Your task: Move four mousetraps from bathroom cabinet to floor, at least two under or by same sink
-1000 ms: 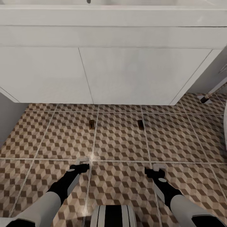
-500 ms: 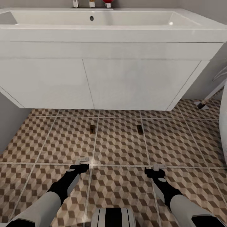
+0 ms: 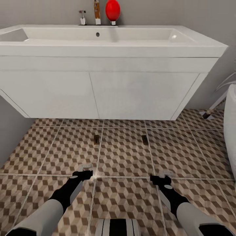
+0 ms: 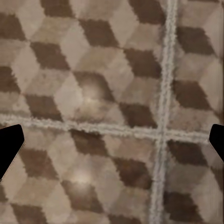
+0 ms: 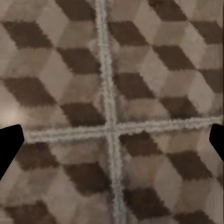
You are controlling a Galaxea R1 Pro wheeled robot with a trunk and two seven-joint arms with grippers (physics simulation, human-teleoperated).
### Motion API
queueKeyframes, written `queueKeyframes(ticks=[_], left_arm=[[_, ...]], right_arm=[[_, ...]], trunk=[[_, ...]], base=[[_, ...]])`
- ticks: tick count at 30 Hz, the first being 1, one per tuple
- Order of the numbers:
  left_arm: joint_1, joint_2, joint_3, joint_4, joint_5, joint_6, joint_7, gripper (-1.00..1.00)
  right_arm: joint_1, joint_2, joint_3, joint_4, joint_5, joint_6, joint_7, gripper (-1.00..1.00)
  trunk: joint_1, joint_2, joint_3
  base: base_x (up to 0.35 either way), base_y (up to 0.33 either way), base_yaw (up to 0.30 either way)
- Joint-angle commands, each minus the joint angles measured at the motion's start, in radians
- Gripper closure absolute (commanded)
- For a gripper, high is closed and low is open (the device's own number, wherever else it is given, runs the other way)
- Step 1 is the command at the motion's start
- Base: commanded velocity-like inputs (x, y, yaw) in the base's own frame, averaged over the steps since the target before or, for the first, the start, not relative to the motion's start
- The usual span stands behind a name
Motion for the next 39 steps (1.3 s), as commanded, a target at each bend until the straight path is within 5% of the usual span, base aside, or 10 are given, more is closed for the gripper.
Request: queueKeyframes(ticks=[1,39], left_arm=[[0.000,0.001,-0.008,-0.002,0.011,0.004,0.009,-1.00],[0.000,0.001,-0.008,-0.003,0.011,0.002,0.011,-1.00]], right_arm=[[0.000,0.000,0.006,0.001,-0.009,-0.004,-0.003,-1.00],[0.000,0.000,0.006,-0.003,-0.009,-0.003,-0.006,-1.00]], trunk=[[-0.001,0.000,0.003],[-0.018,0.009,0.150]], base=[[0.000,0.000,0.000],[0.000,0.000,0.000]])
